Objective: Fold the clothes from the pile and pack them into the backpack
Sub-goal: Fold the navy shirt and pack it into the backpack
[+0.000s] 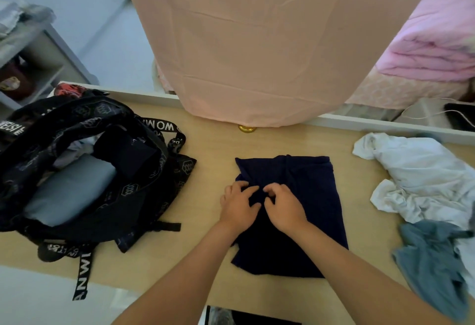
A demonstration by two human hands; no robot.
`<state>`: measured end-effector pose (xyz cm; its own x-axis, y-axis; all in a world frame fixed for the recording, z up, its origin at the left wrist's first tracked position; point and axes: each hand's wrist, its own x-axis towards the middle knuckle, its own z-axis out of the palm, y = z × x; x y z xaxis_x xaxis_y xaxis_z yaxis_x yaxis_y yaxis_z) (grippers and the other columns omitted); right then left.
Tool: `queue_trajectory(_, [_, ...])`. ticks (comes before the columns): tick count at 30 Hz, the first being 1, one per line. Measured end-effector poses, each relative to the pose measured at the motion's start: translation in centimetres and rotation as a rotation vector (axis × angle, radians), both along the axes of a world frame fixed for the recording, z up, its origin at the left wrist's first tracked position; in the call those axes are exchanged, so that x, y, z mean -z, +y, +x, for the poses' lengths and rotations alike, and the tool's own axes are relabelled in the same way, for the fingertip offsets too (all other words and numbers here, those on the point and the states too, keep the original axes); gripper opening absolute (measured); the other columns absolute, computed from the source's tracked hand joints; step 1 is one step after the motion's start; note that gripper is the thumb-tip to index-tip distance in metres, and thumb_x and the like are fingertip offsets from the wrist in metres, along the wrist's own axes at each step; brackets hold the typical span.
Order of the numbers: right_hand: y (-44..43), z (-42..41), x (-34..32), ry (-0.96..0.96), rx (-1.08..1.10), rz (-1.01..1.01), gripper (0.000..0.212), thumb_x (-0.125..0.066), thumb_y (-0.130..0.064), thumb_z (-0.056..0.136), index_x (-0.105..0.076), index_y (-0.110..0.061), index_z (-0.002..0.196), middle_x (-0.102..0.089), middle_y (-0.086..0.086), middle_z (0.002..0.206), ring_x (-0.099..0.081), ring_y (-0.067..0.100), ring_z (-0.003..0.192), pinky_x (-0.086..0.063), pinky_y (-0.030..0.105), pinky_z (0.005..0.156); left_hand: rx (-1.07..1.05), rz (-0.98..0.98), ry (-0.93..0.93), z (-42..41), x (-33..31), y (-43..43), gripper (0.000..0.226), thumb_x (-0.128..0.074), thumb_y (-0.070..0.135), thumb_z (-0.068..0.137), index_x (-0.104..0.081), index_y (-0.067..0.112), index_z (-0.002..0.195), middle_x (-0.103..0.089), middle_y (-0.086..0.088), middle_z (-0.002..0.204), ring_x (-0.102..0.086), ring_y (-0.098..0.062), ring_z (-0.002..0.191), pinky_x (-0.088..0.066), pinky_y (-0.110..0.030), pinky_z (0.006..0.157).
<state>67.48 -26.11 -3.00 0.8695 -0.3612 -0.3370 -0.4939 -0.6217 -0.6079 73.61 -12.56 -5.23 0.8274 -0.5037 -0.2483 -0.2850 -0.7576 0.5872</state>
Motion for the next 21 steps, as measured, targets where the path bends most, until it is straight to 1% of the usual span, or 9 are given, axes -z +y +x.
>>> queue_trajectory(3, [0.0, 1.8, -0.3, 0.063, 0.058, 0.048, 0.039, -0.048, -0.042, 0.098, -0.047, -0.029, 0.136, -0.059, -0.009, 0.117, -0.059, 0.012, 0.100, -0.051, 0.033, 0.081, 0.054, -0.268, 0.244, -0.7, 0.0, -0.7, 0.037, -0.052, 0.004, 0.089, -0.066, 0.023, 0.118, -0.061, 0.005, 0.124, -0.054, -0.009, 0.116, -0.040, -0.026, 0.103])
queue_trajectory(5, [-0.2, 2.5, -0.1, 0.168, 0.042, -0.001, 0.045, -0.046, -0.050, 0.098, -0.047, -0.028, 0.137, -0.063, -0.007, 0.117, -0.061, 0.015, 0.103, -0.052, 0.036, 0.083, -0.085, -0.385, 0.320, -1.2, -0.3, -0.4, 0.032, -0.046, -0.004, 0.089, -0.068, 0.020, 0.088, -0.067, 0.004, 0.097, -0.060, -0.006, 0.092, -0.046, -0.024, 0.088])
queue_trajectory(7, [-0.1, 3.1, 0.1, 0.214, 0.008, -0.082, 0.051, -0.050, -0.057, 0.093, -0.049, -0.028, 0.135, -0.064, -0.007, 0.117, -0.062, 0.016, 0.103, -0.052, 0.034, 0.078, -0.269, -0.505, 0.296, -1.5, -0.3, 0.6, 0.036, -0.044, -0.010, 0.089, -0.060, 0.017, 0.071, -0.061, -0.002, 0.085, -0.057, -0.009, 0.083, -0.045, -0.023, 0.085])
queue_trajectory(10, [0.5, 4.1, 0.0, 0.210, -0.070, -0.162, 0.053, -0.060, -0.055, 0.088, -0.052, -0.027, 0.132, -0.061, -0.006, 0.121, -0.061, 0.017, 0.104, -0.047, 0.030, 0.072, -0.221, -0.271, 0.017, -1.4, 0.3, 3.3, 0.026, -0.053, -0.006, 0.088, -0.063, 0.018, 0.090, -0.058, 0.005, 0.093, -0.056, -0.005, 0.088, -0.047, -0.021, 0.082])
queue_trajectory(13, [1.3, 4.9, 0.1, 0.182, -0.126, -0.224, 0.023, -0.059, -0.043, 0.094, -0.061, -0.022, 0.105, -0.067, -0.007, 0.098, -0.064, 0.015, 0.087, -0.053, 0.032, 0.070, -0.045, 0.093, -0.071, -1.7, 0.6, 5.4, 0.038, -0.067, 0.029, 0.088, -0.057, 0.024, 0.124, -0.052, 0.005, 0.116, -0.049, -0.014, 0.107, -0.047, -0.027, 0.088])
queue_trajectory(15, [1.7, 4.9, 0.1, 0.110, -0.042, -0.229, 0.018, -0.054, -0.039, 0.097, -0.057, -0.024, 0.090, -0.063, -0.009, 0.079, -0.061, 0.012, 0.072, -0.053, 0.033, 0.062, -0.017, 0.189, -0.040, -1.5, 0.4, 5.8, 0.040, -0.068, 0.043, 0.085, -0.060, 0.026, 0.120, -0.053, 0.005, 0.113, -0.049, -0.015, 0.105, -0.048, -0.029, 0.081])
queue_trajectory(17, [1.4, 4.5, -0.1, 0.014, 0.158, -0.181, 0.019, -0.051, -0.039, 0.098, -0.054, -0.024, 0.088, -0.061, -0.009, 0.074, -0.058, 0.011, 0.064, -0.048, 0.030, 0.055, 0.016, 0.229, -0.068, -1.3, 0.0, 5.7, 0.024, -0.065, 0.042, 0.087, -0.065, 0.026, 0.105, -0.057, 0.006, 0.105, -0.053, -0.016, 0.099, -0.048, -0.030, 0.075])
queue_trajectory(19, [0.5, 3.5, -0.2, -0.022, 0.366, -0.163, 0.017, -0.050, -0.036, 0.098, -0.051, -0.022, 0.089, -0.061, -0.006, 0.078, -0.056, 0.012, 0.064, -0.045, 0.030, 0.054, -0.050, 0.160, -0.044, -1.3, -0.1, 5.5, 0.011, -0.059, 0.033, 0.093, -0.061, 0.022, 0.092, -0.060, 0.004, 0.094, -0.057, -0.017, 0.088, -0.050, -0.032, 0.070])
queue_trajectory(21, [-0.8, 2.4, -0.2, -0.017, 0.486, -0.163, 0.008, -0.055, -0.027, 0.095, -0.050, -0.020, 0.095, -0.059, -0.001, 0.094, -0.055, 0.015, 0.068, -0.043, 0.031, 0.056, -0.287, 0.020, 0.074, -1.2, -0.5, 5.4, 0.014, -0.053, 0.027, 0.096, -0.054, 0.019, 0.084, -0.062, 0.004, 0.083, -0.059, -0.014, 0.075, -0.048, -0.029, 0.061])
